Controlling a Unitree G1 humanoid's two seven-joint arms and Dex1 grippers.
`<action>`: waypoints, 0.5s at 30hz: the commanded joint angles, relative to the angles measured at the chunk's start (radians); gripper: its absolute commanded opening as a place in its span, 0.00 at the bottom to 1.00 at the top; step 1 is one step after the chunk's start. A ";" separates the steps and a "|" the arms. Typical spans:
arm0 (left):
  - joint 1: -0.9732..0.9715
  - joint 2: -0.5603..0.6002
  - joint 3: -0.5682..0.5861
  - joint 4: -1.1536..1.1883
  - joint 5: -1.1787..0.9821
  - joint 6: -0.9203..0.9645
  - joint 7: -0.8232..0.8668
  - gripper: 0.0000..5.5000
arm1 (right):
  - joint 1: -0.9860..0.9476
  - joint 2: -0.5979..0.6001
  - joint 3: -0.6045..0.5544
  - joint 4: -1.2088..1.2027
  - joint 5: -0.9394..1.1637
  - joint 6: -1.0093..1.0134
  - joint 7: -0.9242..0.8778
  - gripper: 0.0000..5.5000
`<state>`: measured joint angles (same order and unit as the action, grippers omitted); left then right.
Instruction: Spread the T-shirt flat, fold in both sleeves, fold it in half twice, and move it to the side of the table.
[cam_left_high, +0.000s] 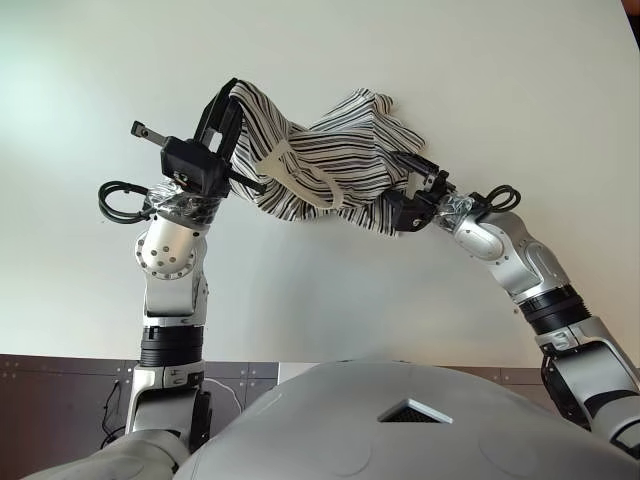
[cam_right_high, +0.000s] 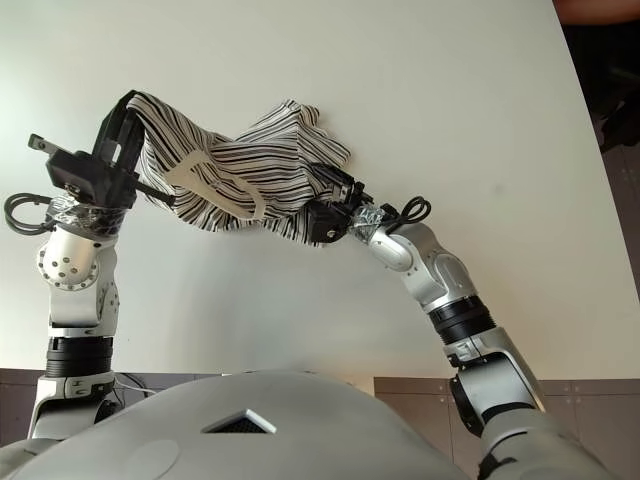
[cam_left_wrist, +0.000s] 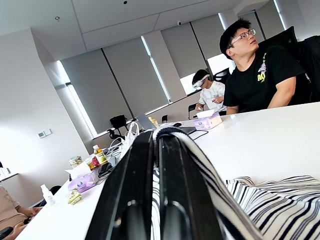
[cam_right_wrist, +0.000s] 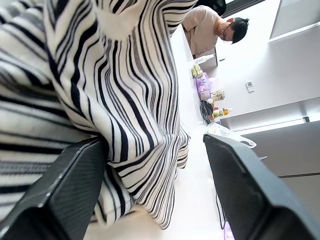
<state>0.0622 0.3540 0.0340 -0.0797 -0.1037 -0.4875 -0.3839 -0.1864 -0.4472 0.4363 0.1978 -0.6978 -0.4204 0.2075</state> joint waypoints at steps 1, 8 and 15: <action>-0.023 -0.006 -0.007 0.025 0.011 -0.016 -0.007 0.02 | -0.029 0.022 -0.028 0.027 0.023 0.015 -0.046 0.62; -0.024 -0.006 -0.005 0.044 0.009 -0.030 -0.007 0.02 | -0.085 0.066 -0.006 0.191 0.005 0.020 -0.105 0.52; -0.030 -0.005 0.008 0.058 0.007 -0.033 0.000 0.02 | -0.062 0.036 -0.030 0.146 0.038 -0.014 -0.129 0.26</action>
<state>0.0508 0.3497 0.0367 -0.0364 -0.1032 -0.5175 -0.3834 -0.2566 -0.4034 0.4126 0.3740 -0.6694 -0.4227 0.0823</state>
